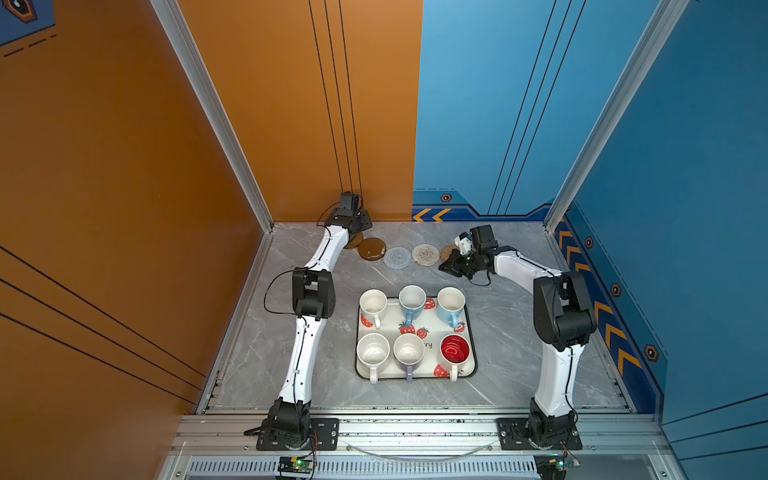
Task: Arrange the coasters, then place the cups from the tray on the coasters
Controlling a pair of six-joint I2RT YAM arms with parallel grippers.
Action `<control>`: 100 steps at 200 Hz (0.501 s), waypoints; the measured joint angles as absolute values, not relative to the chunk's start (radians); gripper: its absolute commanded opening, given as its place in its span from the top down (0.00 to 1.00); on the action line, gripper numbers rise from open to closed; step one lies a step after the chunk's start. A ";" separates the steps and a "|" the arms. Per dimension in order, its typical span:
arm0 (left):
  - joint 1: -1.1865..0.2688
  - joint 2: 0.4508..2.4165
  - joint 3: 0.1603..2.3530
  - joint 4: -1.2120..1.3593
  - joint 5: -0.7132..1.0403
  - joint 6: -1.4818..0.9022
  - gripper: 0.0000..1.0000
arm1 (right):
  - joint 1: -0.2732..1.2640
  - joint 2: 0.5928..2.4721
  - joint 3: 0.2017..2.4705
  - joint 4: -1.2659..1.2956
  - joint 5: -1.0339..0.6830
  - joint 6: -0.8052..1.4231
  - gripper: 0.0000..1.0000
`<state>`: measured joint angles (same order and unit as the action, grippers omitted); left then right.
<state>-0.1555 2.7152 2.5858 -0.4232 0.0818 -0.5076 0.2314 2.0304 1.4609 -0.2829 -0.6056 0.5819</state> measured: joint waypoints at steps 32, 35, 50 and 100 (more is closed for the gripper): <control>-0.148 2.762 2.575 -0.297 0.099 -0.568 0.50 | 0.233 2.030 1.461 -0.283 -0.606 0.585 1.00; -0.147 2.764 2.573 -0.283 0.099 -0.573 0.50 | 0.233 2.030 1.461 -0.283 -0.606 0.585 1.00; -0.142 2.780 2.571 -0.229 0.102 -0.596 0.50 | 0.234 2.030 1.461 -0.283 -0.606 0.588 1.00; -0.118 2.801 2.558 -0.122 0.101 -0.657 0.50 | 0.240 2.032 1.462 -0.282 -0.606 0.603 1.00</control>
<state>-0.1177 2.8014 2.5584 -0.1223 0.1009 -0.6575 0.2398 2.0319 1.4616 -0.2825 -0.6056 0.6033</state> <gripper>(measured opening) 0.501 0.047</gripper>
